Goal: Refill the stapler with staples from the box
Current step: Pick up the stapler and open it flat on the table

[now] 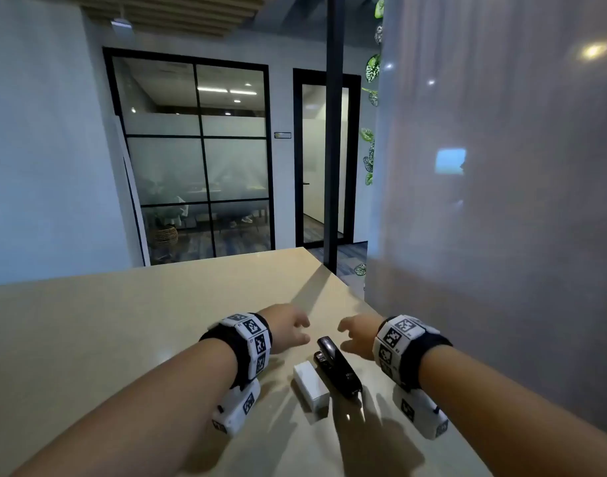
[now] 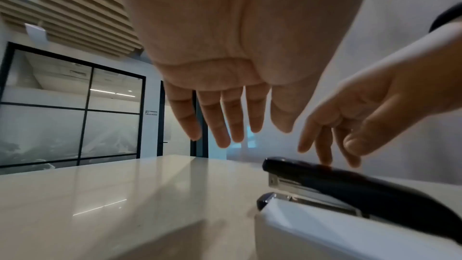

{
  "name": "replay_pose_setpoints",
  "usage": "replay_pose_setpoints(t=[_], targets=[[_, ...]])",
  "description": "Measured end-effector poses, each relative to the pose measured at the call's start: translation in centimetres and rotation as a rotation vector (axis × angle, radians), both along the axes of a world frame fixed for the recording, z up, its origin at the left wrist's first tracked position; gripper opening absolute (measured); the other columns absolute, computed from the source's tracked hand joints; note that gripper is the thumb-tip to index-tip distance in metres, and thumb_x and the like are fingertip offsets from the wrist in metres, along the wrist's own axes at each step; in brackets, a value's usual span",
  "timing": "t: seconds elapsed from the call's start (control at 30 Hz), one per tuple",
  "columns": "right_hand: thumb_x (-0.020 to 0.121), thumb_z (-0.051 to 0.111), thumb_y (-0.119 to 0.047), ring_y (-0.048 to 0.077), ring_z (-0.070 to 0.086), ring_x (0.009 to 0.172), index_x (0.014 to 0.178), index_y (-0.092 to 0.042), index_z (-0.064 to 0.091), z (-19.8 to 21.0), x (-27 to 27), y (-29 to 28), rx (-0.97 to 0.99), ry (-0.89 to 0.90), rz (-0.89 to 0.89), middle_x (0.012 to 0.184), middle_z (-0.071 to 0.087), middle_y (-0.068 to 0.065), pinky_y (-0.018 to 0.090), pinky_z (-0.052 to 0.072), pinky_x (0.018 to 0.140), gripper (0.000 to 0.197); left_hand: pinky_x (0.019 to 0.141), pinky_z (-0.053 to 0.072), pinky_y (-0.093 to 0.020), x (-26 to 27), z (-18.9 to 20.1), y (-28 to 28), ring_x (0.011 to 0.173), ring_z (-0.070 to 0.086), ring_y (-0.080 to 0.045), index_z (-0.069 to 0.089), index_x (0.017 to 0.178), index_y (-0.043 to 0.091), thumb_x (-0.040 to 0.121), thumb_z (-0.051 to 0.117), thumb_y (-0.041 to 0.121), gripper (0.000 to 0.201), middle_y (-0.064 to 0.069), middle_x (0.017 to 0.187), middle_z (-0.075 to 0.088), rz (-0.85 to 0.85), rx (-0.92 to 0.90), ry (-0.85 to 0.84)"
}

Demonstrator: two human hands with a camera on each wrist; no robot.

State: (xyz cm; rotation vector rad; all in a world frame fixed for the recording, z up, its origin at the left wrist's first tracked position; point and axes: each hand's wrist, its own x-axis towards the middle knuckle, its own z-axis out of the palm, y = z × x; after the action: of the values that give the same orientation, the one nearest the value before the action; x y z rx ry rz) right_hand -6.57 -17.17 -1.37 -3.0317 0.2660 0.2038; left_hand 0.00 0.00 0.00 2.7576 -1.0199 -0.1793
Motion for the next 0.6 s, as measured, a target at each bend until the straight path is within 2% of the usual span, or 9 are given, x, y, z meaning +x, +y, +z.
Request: replay_pose_setpoints(t=[0.1, 0.2, 0.3, 0.37, 0.43, 0.5, 0.6], targets=[[0.088, 0.053, -0.048, 0.027, 0.054, 0.123, 0.133, -0.015, 0.049, -0.7, 0.1, -0.1, -0.04, 0.094, -0.035, 0.134, 0.057, 0.006, 0.04, 0.043, 0.104, 0.056, 0.103, 0.039, -0.032, 0.3, -0.7, -1.3, 0.128, 0.051, -0.02, 0.044, 0.142, 0.022, 0.095, 0.052, 0.031, 0.048, -0.001, 0.143, 0.05, -0.04, 0.099, 0.013], [0.08, 0.058, -0.058, 0.027, 0.06, 0.113, 0.124, -0.013, 0.056, -1.5, 0.5, -0.2, -0.036, 0.178, -0.075, 0.126, 0.062, 0.007, 0.039, 0.048, 0.096, 0.063, 0.109, 0.035, -0.034, 0.5, -1.2, -2.7, 0.137, 0.043, -0.022, 0.037, 0.147, 0.021, 0.096, 0.05, 0.021, 0.052, -0.003, 0.151, 0.042, -0.081, 0.178, 0.013], [0.074, 0.061, -0.064, 0.026, 0.063, 0.088, 0.099, -0.014, 0.06, -1.8, 0.9, -0.3, -0.009, 0.203, -0.094, 0.103, 0.068, 0.007, 0.036, 0.051, 0.084, 0.056, 0.114, 0.032, -0.034, 0.8, -1.3, -3.6, 0.142, 0.037, -0.022, 0.034, 0.148, 0.021, 0.096, 0.048, 0.014, 0.055, -0.003, 0.155, 0.037, -0.112, 0.225, 0.019], [0.074, 0.062, -0.062, 0.025, 0.06, 0.078, 0.088, -0.015, 0.057, -1.9, 1.0, -0.1, 0.009, 0.221, -0.095, 0.091, 0.065, 0.006, 0.034, 0.053, 0.083, 0.049, 0.114, 0.032, -0.034, 0.9, -1.5, -4.0, 0.141, 0.037, -0.022, 0.035, 0.148, 0.021, 0.095, 0.047, 0.013, 0.055, -0.002, 0.154, 0.038, -0.126, 0.237, 0.021], [0.075, 0.063, -0.06, 0.024, 0.061, 0.077, 0.089, -0.015, 0.058, -2.0, 0.9, 0.2, 0.023, 0.237, -0.089, 0.091, 0.067, 0.006, 0.036, 0.055, 0.085, 0.048, 0.111, 0.035, -0.034, 0.9, -1.8, -4.2, 0.138, 0.042, -0.023, 0.037, 0.147, 0.022, 0.095, 0.048, 0.015, 0.053, -0.002, 0.152, 0.042, -0.133, 0.24, 0.019], [0.077, 0.065, -0.056, 0.025, 0.064, 0.078, 0.099, -0.012, 0.063, -2.1, 0.9, 0.5, 0.033, 0.233, -0.081, 0.098, 0.071, 0.009, 0.037, 0.056, 0.086, 0.05, 0.107, 0.038, -0.033, 0.7, -2.0, -4.3, 0.134, 0.047, -0.025, 0.038, 0.146, 0.021, 0.095, 0.049, 0.016, 0.052, -0.003, 0.149, 0.046, -0.137, 0.239, 0.014], [0.078, 0.067, -0.047, 0.027, 0.071, 0.092, 0.109, -0.011, 0.064, -2.3, 1.1, 0.7, 0.054, 0.216, -0.075, 0.103, 0.072, 0.01, 0.037, 0.058, 0.086, 0.047, 0.102, 0.04, -0.032, 0.5, -2.2, -4.4, 0.129, 0.051, -0.026, 0.039, 0.146, 0.018, 0.095, 0.051, 0.015, 0.052, -0.006, 0.145, 0.05, -0.137, 0.217, 0.006]])
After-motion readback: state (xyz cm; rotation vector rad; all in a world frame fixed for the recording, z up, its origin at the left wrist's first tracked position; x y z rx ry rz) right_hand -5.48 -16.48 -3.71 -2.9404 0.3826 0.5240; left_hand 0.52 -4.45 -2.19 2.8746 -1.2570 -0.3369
